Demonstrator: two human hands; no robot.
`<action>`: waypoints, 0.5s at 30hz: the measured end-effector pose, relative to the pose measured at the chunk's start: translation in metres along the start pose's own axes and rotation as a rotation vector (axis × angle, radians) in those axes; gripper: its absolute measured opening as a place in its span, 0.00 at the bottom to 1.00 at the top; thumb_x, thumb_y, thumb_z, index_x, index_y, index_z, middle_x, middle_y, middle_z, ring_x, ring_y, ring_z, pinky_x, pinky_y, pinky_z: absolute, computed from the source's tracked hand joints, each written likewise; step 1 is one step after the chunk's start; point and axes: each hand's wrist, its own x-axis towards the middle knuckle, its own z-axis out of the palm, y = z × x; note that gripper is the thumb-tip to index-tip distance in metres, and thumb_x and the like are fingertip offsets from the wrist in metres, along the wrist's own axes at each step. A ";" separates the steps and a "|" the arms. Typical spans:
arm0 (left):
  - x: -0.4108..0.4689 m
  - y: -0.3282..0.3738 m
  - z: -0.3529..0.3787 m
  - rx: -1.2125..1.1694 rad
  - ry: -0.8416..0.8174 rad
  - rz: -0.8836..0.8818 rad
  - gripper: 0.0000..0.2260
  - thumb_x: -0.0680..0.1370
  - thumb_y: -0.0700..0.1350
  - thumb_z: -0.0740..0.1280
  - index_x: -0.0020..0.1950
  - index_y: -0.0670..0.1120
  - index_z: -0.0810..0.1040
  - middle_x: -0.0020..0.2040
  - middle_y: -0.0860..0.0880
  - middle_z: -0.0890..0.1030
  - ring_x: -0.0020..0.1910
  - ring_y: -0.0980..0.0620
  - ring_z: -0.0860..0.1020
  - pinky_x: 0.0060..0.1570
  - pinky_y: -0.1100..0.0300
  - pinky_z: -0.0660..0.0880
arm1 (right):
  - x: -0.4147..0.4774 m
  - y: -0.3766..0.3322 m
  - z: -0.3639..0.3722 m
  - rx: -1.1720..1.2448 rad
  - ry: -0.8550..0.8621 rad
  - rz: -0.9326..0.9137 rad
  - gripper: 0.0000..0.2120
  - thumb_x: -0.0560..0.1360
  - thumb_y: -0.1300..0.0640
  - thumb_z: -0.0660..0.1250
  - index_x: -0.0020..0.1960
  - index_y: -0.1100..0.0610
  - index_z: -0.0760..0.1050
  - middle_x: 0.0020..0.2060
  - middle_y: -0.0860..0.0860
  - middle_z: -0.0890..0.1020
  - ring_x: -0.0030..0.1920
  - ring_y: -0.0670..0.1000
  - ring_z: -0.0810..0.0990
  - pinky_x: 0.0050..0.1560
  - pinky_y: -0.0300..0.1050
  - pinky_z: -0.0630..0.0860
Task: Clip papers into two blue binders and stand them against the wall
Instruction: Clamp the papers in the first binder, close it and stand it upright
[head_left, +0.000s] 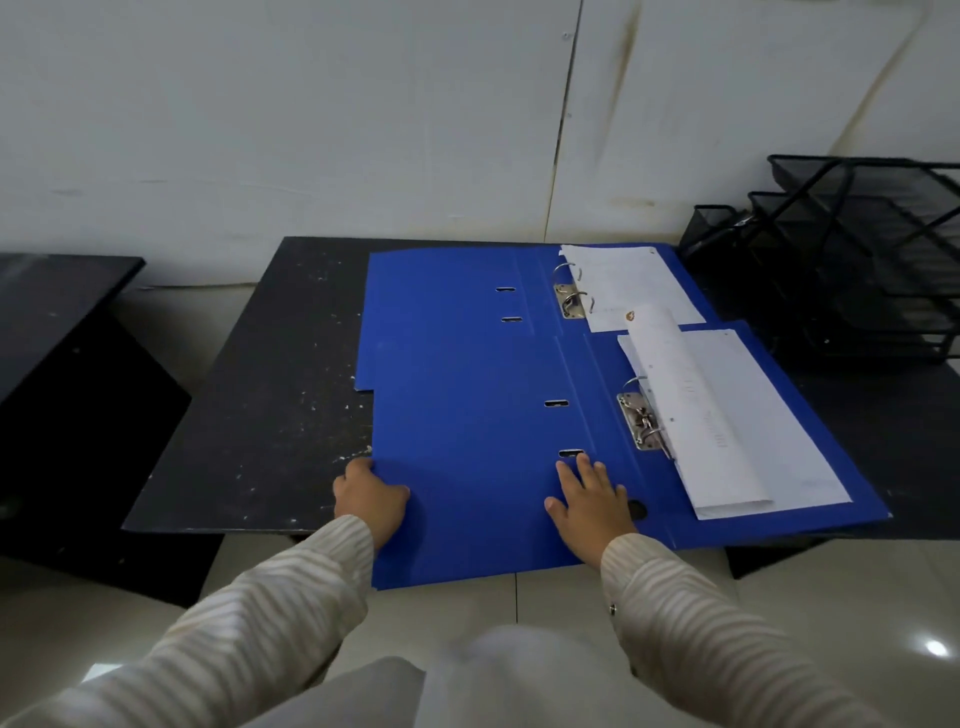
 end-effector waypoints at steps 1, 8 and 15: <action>-0.001 0.003 -0.005 -0.103 -0.025 0.024 0.21 0.75 0.39 0.66 0.67 0.43 0.68 0.61 0.44 0.75 0.51 0.43 0.77 0.52 0.49 0.76 | -0.002 0.000 -0.001 0.026 0.000 0.001 0.27 0.80 0.46 0.51 0.76 0.52 0.49 0.77 0.53 0.47 0.76 0.57 0.44 0.73 0.59 0.48; -0.023 0.051 -0.028 -0.359 -0.139 0.198 0.12 0.78 0.39 0.59 0.59 0.48 0.74 0.54 0.47 0.81 0.48 0.44 0.81 0.50 0.45 0.79 | -0.012 -0.003 -0.019 0.343 0.075 0.039 0.24 0.81 0.48 0.52 0.75 0.54 0.56 0.75 0.54 0.57 0.75 0.55 0.55 0.73 0.53 0.57; -0.073 0.104 -0.017 -0.651 -0.373 0.377 0.14 0.79 0.42 0.62 0.64 0.51 0.73 0.57 0.47 0.81 0.51 0.44 0.83 0.52 0.40 0.79 | -0.015 0.008 -0.043 0.491 0.072 0.092 0.22 0.81 0.47 0.51 0.72 0.56 0.63 0.69 0.56 0.70 0.67 0.57 0.69 0.65 0.49 0.65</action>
